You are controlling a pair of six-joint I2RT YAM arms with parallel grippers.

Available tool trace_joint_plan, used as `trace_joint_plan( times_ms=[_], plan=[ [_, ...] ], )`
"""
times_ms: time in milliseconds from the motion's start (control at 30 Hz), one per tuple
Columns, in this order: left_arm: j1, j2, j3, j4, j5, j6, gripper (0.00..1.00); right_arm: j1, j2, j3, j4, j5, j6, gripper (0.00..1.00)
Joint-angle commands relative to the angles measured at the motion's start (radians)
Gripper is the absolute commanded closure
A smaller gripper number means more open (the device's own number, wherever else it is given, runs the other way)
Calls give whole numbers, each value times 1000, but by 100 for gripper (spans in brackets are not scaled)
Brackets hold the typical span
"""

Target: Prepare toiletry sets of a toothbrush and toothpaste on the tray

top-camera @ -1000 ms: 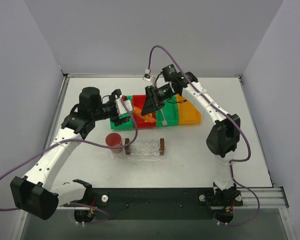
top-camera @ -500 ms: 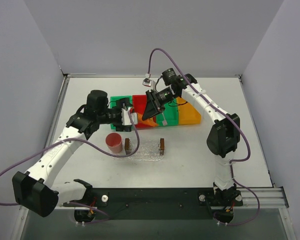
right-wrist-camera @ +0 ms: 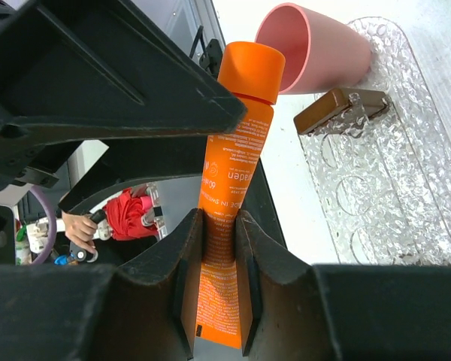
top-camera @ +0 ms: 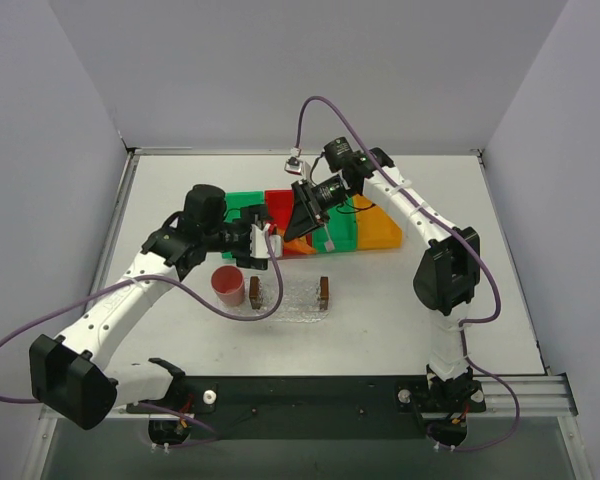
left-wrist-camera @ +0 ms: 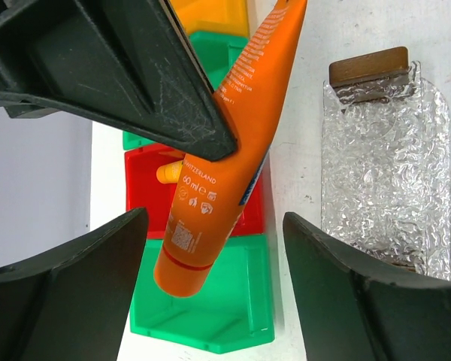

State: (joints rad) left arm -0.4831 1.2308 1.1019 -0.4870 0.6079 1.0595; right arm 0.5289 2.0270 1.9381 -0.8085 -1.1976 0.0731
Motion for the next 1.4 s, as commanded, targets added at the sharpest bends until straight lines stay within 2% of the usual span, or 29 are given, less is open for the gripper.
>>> trace_joint_plan(
  times_ms=[0, 100, 200, 233, 300, 433, 467, 567, 600, 667, 733, 800, 900, 1100, 1267, 1367],
  plan=[
    [-12, 13, -16, 56, 7, 16, 18, 14, -60, -1, -21, -77, -24, 100],
    [-17, 15, -28, 88, 7, -4, 21, 22, -63, -1, -23, -76, -25, 100],
    [-18, 19, -34, 113, 9, -23, 28, 26, -67, -5, -26, -76, -30, 100],
    [-20, 22, -36, 116, 9, -29, 36, 28, -67, -5, -27, -76, -30, 100],
    [-20, 22, -39, 122, 7, -33, 43, 26, -70, -8, -29, -71, -33, 100],
    [-22, 18, -46, 123, 6, -42, 64, 25, -76, -18, -35, -63, -41, 100],
    [-22, 15, -50, 125, 6, -46, 79, 25, -77, -18, -35, -62, -42, 100],
    [-23, 4, -62, 133, -2, -61, 99, 20, -82, -14, -37, -59, -42, 99],
    [-23, -2, -69, 134, -13, -65, 100, 14, -85, -10, -35, -59, -41, 89],
    [-23, -11, -80, 131, -23, -66, 100, 3, -97, -4, -37, -59, -41, 82],
    [-23, -31, -102, 133, -31, -70, 100, -16, -108, 16, -37, -47, -39, 68],
    [-23, -50, -112, 130, -33, -73, 100, -32, -126, 38, -40, -40, -33, 39],
    [-22, -63, -117, 119, -37, -92, 100, -70, -151, 85, -41, -31, -21, 32],
    [-18, -96, -119, 148, -40, -213, 100, -141, -246, 88, -44, 49, -65, 30],
    [-15, -111, -111, 220, -28, -435, 100, -133, -353, 6, -73, 183, -222, 30],
    [-14, -122, -111, 251, 25, -562, 100, -97, -413, -57, -77, 260, -306, 30]
  ],
)
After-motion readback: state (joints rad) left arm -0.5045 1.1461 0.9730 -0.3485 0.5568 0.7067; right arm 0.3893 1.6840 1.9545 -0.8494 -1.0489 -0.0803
